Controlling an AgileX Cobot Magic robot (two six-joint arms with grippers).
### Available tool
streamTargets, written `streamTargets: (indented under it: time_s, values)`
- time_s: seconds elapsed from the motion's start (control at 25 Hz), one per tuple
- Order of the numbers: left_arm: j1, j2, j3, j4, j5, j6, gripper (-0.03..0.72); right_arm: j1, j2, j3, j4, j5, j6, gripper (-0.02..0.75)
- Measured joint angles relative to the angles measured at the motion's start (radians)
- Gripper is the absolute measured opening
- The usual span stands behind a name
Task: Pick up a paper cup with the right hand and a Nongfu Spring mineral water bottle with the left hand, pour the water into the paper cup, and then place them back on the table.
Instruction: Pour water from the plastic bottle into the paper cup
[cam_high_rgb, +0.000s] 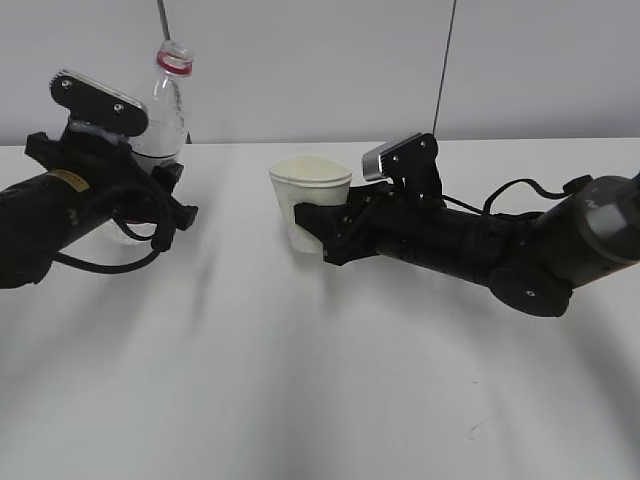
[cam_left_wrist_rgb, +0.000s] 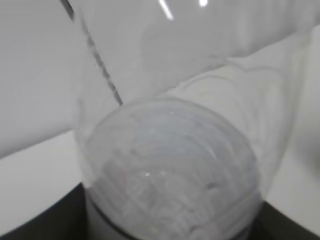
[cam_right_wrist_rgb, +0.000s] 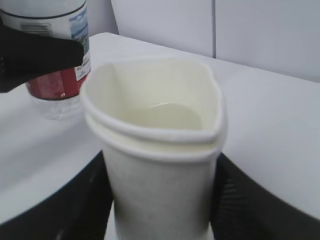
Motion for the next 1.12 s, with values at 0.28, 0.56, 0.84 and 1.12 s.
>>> streamTargets:
  time_s: [0.28,0.56,0.84,1.12]
  values:
    - [-0.001,0.045,0.000,0.000,-0.048,-0.250,0.396,0.000,0.000,0.000,0.091,-0.063,-0.036,0.409]
    - [-0.001,0.141,0.000,0.000,-0.155,-0.334,0.396,0.000,0.000,0.000,0.140,-0.072,-0.103,0.409]
    - [-0.001,0.191,-0.002,0.000,-0.222,-0.377,0.396,-0.002,0.000,0.000,0.294,-0.073,-0.181,0.409]
    - [-0.001,0.196,-0.005,0.000,-0.233,-0.383,0.396,-0.014,0.000,0.000,0.459,-0.015,-0.269,0.409]
